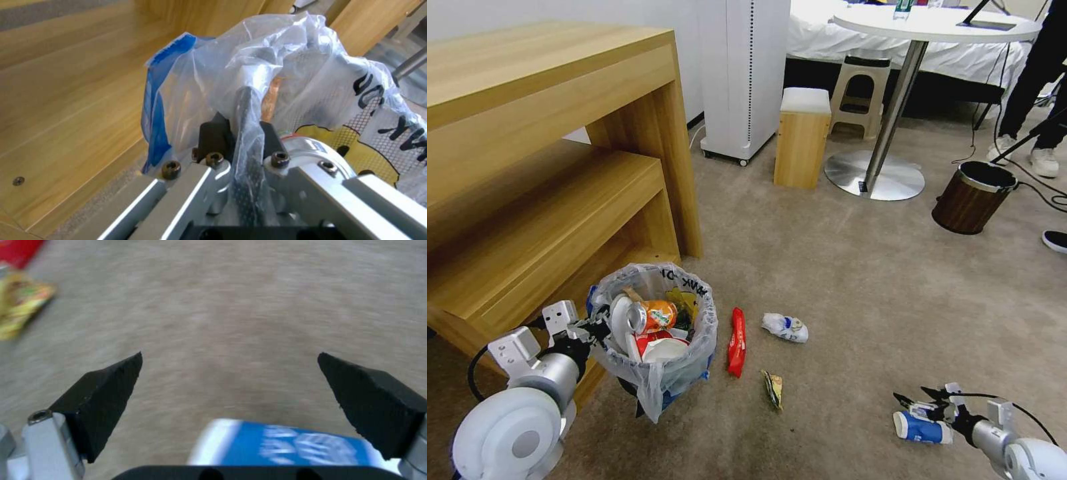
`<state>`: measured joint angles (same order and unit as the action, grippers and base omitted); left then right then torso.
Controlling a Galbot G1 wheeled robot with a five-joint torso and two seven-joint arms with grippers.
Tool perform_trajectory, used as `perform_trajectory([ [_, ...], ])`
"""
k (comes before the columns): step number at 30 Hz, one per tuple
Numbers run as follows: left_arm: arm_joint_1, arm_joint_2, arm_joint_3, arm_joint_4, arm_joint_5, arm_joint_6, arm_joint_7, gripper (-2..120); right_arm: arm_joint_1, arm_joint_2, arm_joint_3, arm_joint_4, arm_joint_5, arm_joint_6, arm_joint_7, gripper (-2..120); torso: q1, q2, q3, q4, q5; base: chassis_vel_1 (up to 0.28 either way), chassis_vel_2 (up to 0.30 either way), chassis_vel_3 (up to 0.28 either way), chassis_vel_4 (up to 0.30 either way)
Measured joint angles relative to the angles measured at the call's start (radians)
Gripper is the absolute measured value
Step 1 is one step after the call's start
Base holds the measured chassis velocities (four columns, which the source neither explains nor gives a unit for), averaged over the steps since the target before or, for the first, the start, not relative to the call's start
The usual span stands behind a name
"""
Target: Pick up the trash bin and place the garbage on the floor into it.
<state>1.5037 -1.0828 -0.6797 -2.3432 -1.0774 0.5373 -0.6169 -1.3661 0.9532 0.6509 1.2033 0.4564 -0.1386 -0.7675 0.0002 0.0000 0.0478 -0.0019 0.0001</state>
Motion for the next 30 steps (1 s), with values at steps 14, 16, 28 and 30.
perform_trajectory([
  [14,-0.027,0.010,0.017,0.041,-0.006,0.001,0.011,2,-0.238,-0.064,-0.025,0.239,0.085,-0.024,0.229,100,0.000,0.000,0.000,-0.0001,-0.0002,0.000,0.000,0.000,0.000],
  [16,-0.028,0.009,0.020,0.047,-0.007,0.001,0.015,2,-0.275,-0.074,-0.036,0.291,0.138,-0.070,0.403,100,0.000,0.000,0.000,-0.0002,-0.0002,0.000,0.000,0.000,0.000],
  [28,-0.005,0.019,-0.004,0.027,-0.017,-0.007,0.024,2,-0.244,-0.074,-0.089,0.308,0.171,-0.168,0.628,100,0.000,0.000,0.000,0.0001,-0.0001,0.000,0.000,0.000,0.000],
  [30,-0.002,0.021,-0.008,0.022,-0.018,-0.007,0.024,2,-0.239,-0.072,-0.097,0.308,0.171,-0.173,0.635,100,0.000,0.000,0.000,0.0002,0.0000,0.000,0.000,0.000,0.000],
])
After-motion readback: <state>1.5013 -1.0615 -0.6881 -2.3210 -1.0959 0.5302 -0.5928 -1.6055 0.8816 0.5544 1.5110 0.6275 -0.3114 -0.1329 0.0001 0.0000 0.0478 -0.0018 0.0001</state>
